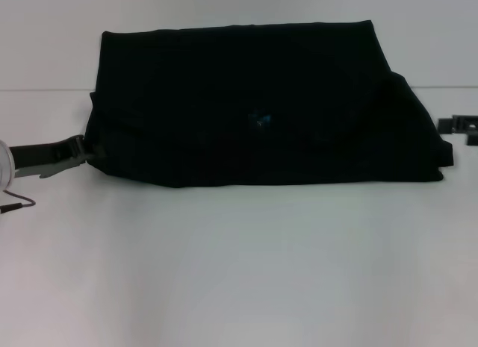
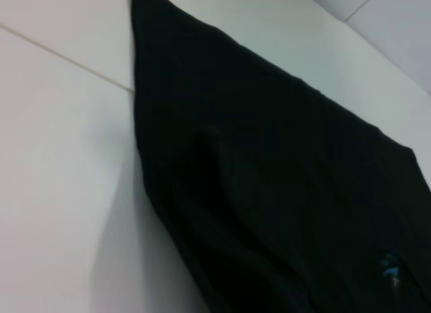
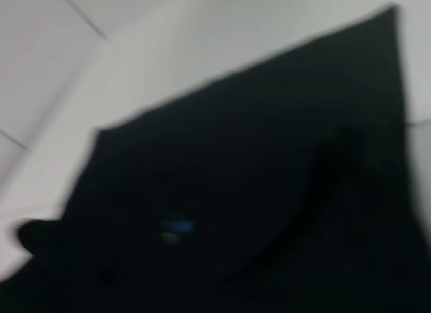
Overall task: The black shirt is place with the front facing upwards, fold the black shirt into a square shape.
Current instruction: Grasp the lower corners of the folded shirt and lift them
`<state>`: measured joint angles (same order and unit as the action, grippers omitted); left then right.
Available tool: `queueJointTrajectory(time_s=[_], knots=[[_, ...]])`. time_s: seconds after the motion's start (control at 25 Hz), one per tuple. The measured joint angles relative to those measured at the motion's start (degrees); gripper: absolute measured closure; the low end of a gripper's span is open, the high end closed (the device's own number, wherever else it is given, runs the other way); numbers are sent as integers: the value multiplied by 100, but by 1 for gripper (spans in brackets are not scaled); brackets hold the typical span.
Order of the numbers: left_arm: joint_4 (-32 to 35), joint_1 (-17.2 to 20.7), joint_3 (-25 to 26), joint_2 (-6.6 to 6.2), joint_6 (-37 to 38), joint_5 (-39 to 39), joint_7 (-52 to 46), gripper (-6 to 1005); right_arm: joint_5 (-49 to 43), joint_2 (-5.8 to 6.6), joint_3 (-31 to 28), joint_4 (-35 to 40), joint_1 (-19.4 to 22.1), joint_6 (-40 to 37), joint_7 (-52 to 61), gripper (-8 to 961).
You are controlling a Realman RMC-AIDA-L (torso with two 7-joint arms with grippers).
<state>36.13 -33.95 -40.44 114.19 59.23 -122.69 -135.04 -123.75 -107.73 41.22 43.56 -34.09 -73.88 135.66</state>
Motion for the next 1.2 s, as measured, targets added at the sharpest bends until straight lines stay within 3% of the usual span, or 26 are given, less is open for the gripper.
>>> queueJointTrajectory(time_s=[0.12, 0.36, 0.88, 1.2], knots=[[7, -41, 30, 3, 35, 1, -53, 949, -950, 50, 7, -46, -269, 275, 352, 58], [5, -73, 35, 42, 7, 4, -56, 949, -1946, -92, 16, -380, -716, 745, 485, 65], [28, -77, 38, 76, 57, 9, -57, 949, -2215, -468, 288, -828, -915, 2139, 487, 80], [31, -48, 54, 88, 69, 8, -62, 949, -2269, -568, 613, -1291, -1137, 2749, 490, 89]])
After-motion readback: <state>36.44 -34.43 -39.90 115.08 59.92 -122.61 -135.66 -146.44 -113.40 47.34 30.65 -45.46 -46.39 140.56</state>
